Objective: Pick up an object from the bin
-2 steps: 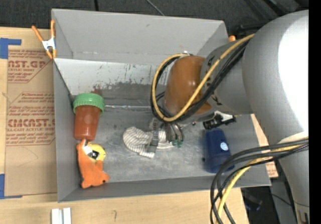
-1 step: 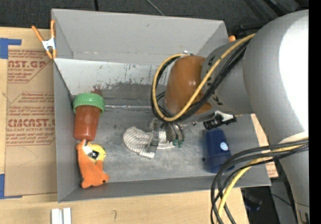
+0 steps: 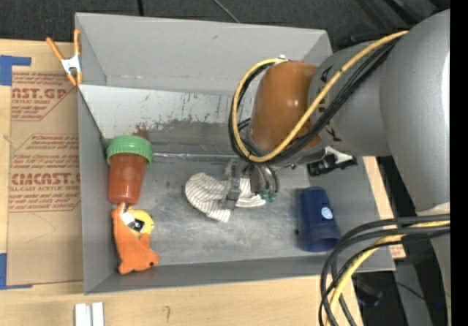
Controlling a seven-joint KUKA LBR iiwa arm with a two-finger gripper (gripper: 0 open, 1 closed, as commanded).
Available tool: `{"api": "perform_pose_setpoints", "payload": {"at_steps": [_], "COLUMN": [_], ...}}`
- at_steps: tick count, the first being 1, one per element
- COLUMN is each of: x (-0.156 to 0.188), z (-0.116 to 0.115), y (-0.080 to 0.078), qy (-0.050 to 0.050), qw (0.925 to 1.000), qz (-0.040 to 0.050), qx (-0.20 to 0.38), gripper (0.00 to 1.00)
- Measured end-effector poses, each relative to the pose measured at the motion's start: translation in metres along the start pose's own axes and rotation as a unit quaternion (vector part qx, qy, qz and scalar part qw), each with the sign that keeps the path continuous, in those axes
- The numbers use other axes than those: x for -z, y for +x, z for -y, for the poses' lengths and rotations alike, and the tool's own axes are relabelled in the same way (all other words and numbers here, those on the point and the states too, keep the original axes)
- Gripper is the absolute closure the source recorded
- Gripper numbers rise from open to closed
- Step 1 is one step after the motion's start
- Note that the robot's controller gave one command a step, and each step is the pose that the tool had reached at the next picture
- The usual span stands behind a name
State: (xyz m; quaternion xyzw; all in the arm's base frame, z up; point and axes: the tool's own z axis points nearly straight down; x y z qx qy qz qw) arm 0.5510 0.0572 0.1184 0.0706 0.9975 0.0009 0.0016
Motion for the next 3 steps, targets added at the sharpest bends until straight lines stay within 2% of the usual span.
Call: {"api": "perform_pose_setpoints", "payload": {"at_steps": [1, 2, 3], "x": [0.071, 0.071, 0.128], "z": [-0.007, -0.007, -0.007], "y": [-0.019, -0.019, -0.024], "qy": [0.001, 0.001, 0.001], "qw": [0.9997, 0.9997, 0.9993], "qz": [-0.0003, -0.0003, -0.0029], "qx": [-0.026, -0.026, -0.036], "gripper": [1.0, 1.0, 1.0]}}
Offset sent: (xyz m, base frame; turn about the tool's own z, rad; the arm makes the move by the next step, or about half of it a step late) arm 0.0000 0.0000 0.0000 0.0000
